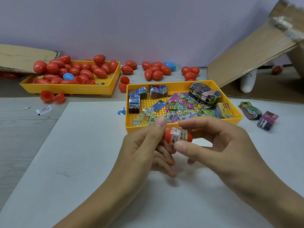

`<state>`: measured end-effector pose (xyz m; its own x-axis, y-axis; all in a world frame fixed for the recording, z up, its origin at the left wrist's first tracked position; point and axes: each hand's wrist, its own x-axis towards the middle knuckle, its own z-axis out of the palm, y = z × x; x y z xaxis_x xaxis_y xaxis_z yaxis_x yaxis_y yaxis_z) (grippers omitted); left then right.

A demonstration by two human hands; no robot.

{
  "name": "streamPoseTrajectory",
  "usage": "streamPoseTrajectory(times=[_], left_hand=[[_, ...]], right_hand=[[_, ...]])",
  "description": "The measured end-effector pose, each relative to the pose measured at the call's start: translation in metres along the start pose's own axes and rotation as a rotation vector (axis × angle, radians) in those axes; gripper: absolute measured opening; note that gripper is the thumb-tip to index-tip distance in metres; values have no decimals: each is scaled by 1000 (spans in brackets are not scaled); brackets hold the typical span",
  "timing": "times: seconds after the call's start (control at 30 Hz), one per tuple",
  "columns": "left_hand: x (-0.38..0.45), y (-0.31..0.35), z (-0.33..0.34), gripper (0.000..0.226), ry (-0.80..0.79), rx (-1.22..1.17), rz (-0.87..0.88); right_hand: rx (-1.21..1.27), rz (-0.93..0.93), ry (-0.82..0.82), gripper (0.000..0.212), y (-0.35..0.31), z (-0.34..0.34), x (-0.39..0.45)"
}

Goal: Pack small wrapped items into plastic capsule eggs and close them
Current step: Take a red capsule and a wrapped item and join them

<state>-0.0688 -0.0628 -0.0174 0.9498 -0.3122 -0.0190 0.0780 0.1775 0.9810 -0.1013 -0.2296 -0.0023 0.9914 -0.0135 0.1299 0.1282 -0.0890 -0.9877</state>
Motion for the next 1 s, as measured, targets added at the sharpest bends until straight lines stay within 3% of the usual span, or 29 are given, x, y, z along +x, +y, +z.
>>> streamPoseTrajectory(times=[0.13, 0.2, 0.3, 0.37, 0.43, 0.5, 0.73, 0.83, 1.0], left_hand=[[-2, 0, 1, 17, 17, 13, 149], [-2, -2, 0, 22, 24, 36, 236], [-3, -5, -1, 37, 22, 62, 315], [-4, -6, -1, 44, -10, 63, 351], [-3, -7, -1, 50, -35, 83, 387], [-3, -8, -1, 55, -43, 97, 395], [-3, -3, 1, 32, -41, -59, 100], [-2, -2, 2, 19, 1, -8, 188], [-3, -4, -1, 45, 25, 92, 360]], right_hand=[[-43, -89, -51, 42, 2, 2, -2], [28, -51, -33, 42, 2, 0, 0], [143, 89, 20, 25, -4, -1, 3], [98, 140, -7, 27, -7, -1, 5], [59, 119, -12, 30, -7, 0, 4], [77, 55, 7, 21, -6, 0, 3], [-78, -113, 13, 35, 4, 1, 0], [-53, -128, -13, 37, 3, 0, 1], [149, 72, 31, 22, -5, -3, 5]])
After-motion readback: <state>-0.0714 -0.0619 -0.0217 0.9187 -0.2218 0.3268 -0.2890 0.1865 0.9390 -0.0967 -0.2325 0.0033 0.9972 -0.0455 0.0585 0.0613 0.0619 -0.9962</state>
